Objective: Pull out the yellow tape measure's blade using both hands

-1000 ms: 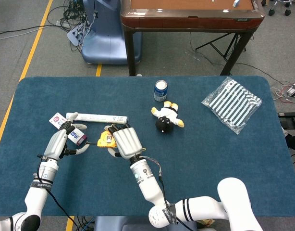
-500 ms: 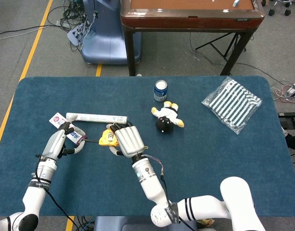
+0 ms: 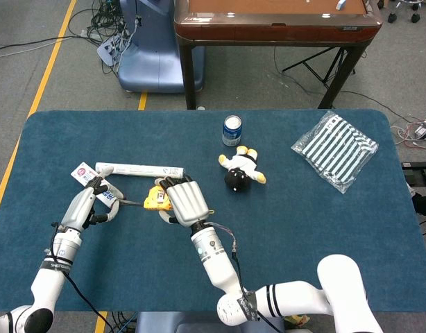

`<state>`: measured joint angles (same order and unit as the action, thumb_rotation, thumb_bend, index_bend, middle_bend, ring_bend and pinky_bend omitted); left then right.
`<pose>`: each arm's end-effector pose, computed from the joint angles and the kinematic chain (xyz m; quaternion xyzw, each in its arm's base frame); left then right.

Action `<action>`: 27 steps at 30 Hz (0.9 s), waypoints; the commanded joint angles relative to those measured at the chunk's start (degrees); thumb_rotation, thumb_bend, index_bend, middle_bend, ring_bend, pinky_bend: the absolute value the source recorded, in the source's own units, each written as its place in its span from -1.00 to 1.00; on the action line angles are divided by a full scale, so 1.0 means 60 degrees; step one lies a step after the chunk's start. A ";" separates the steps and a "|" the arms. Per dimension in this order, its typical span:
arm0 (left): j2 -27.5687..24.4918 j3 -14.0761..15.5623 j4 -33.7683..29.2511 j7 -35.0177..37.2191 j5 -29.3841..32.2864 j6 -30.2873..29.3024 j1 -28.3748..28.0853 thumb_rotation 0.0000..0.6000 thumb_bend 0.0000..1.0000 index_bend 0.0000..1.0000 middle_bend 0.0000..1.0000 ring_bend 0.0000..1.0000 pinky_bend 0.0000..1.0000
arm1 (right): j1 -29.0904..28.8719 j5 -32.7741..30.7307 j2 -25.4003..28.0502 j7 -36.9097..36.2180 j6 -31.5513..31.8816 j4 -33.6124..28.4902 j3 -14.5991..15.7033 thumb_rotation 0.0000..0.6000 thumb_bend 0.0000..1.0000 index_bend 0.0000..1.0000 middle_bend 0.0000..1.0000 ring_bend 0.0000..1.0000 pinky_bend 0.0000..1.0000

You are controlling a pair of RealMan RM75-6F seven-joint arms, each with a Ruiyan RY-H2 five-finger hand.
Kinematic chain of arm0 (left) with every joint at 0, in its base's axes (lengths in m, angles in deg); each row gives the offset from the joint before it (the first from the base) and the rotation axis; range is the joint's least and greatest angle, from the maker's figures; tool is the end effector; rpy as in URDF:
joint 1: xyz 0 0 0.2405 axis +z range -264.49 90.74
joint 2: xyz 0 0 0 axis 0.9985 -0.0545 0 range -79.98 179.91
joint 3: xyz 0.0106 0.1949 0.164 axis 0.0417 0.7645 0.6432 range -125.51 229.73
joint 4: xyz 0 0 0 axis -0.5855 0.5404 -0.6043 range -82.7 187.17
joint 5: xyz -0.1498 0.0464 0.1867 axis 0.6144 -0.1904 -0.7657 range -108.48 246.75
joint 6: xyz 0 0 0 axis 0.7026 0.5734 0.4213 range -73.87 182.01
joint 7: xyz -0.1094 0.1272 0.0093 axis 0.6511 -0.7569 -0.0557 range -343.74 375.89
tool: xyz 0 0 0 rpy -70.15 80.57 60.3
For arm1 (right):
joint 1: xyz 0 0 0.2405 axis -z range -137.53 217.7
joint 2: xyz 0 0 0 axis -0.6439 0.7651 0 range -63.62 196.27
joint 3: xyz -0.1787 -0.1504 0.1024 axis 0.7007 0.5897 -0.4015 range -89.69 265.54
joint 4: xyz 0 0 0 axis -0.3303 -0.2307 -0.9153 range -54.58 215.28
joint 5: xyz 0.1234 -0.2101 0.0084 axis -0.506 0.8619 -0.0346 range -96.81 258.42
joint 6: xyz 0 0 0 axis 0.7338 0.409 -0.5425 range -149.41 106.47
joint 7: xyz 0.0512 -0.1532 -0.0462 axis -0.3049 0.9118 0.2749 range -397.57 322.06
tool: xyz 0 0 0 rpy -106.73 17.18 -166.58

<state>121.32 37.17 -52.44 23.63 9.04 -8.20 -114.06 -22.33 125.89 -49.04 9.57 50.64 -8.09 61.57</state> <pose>-0.1920 0.3344 0.0480 -0.5138 -0.5916 -0.4879 0.3846 0.0896 -0.3277 -0.1117 0.6953 -0.3794 0.4692 0.3904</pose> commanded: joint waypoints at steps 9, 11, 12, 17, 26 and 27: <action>0.0038 -0.0013 0.0088 0.0164 -0.0014 0.0010 0.0000 1.00 0.08 0.07 -0.83 -1.00 -1.00 | -0.0012 -0.0075 0.0029 -0.0019 -0.0020 0.0061 0.0004 1.00 0.04 -0.01 0.03 -0.11 -0.43; 0.0044 -0.0010 0.0098 0.0180 -0.0046 0.0001 0.0002 1.00 0.10 0.09 -0.82 -1.00 -1.00 | -0.0014 -0.0068 0.0036 -0.0020 -0.0017 0.0069 0.0015 1.00 0.04 -0.01 0.03 -0.11 -0.43; 0.0039 -0.0008 0.0097 0.0188 -0.0053 0.0007 0.0002 1.00 0.11 0.10 -0.81 -1.00 -1.00 | -0.0012 -0.0073 0.0039 -0.0028 -0.0021 0.0064 0.0015 1.00 0.04 -0.01 0.03 -0.11 -0.43; -0.0045 0.0012 0.0082 0.0308 -0.0143 0.0040 0.0033 1.00 0.13 0.11 -0.81 -1.00 -1.00 | 0.0044 -0.0101 0.0155 -0.0053 -0.0024 -0.0067 0.0029 1.00 0.04 -0.01 0.03 -0.11 -0.43; -0.0293 0.0222 0.0164 0.0643 -0.0864 -0.0114 0.0248 1.00 0.13 0.11 -0.81 -1.00 -1.00 | 0.0360 -0.0286 0.0817 0.0039 -0.0090 -0.0868 0.0272 1.00 0.04 0.00 0.04 -0.11 -0.43; -0.0309 0.0255 0.0194 0.0688 -0.0948 -0.0136 0.0277 1.00 0.13 0.12 -0.81 -1.00 -1.00 | 0.0411 -0.0315 0.0922 0.0044 -0.0103 -0.0990 0.0311 1.00 0.04 0.01 0.04 -0.11 -0.43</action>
<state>119.73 38.38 -51.52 27.32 3.94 -8.76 -112.71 -20.41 124.32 -44.38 9.70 50.14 -13.10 62.99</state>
